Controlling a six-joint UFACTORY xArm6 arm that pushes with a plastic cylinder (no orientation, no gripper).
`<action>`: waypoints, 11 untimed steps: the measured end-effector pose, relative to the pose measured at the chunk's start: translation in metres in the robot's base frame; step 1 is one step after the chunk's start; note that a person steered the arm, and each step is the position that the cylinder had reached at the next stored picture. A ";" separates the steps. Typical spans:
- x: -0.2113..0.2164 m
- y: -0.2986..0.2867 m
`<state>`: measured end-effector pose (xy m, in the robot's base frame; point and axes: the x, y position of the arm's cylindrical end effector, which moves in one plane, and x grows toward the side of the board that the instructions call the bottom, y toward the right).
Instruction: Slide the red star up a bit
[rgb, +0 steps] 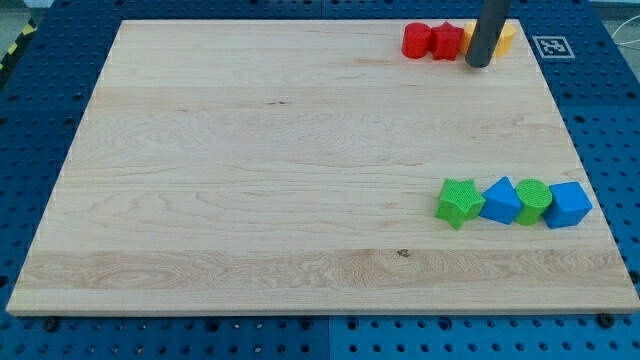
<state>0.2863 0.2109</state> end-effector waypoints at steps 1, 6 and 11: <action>0.006 -0.008; 0.015 -0.039; -0.001 -0.039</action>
